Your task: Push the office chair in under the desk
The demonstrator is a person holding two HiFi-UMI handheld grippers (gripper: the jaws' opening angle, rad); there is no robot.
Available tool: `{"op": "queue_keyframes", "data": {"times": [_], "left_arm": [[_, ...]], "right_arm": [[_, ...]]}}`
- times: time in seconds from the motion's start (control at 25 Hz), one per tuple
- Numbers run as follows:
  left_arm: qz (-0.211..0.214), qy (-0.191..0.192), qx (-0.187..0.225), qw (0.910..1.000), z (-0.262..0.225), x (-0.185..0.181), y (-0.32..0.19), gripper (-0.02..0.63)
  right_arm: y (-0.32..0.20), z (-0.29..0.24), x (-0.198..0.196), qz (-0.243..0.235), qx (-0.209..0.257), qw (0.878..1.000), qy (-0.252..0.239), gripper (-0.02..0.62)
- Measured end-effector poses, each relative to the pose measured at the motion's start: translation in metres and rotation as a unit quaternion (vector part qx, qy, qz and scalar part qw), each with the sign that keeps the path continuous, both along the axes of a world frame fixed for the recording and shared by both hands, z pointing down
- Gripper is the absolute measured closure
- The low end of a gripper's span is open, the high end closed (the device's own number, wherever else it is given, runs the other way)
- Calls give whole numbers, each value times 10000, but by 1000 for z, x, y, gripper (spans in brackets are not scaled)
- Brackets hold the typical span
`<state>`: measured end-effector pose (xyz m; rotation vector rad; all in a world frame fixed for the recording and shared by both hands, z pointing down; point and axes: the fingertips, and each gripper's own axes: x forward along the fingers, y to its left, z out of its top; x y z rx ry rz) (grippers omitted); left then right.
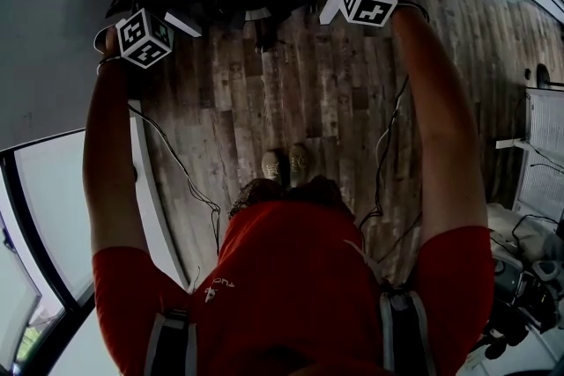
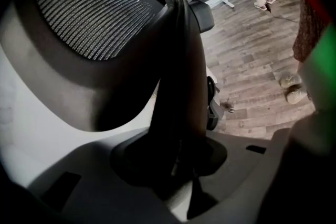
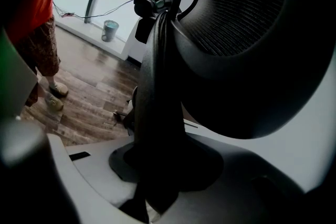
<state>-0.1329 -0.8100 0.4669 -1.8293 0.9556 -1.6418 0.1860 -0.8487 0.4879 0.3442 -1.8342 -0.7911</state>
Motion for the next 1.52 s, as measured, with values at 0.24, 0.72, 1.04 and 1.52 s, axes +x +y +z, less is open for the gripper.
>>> {"op": "queue_keyframes", "data": {"times": [0.24,0.72,1.04,1.52], "left_arm": [[-54,115,-4,9999,3,2,2,440],[-214,449,448,9978,-31,-3,37,342],[-573,1622,936,9806,-69,4,89,342],[-577,5206,1540,8378,-146,97,194,404]], "right_arm": [[-1,4,1,160,-206,9996,-53,420],[27,-34,21,426,37,9990,-115,351],[73,-77,35,940,113,9893,-1113,352],[186,-159,-9,1151,-218,8896,-4414,424]]}}
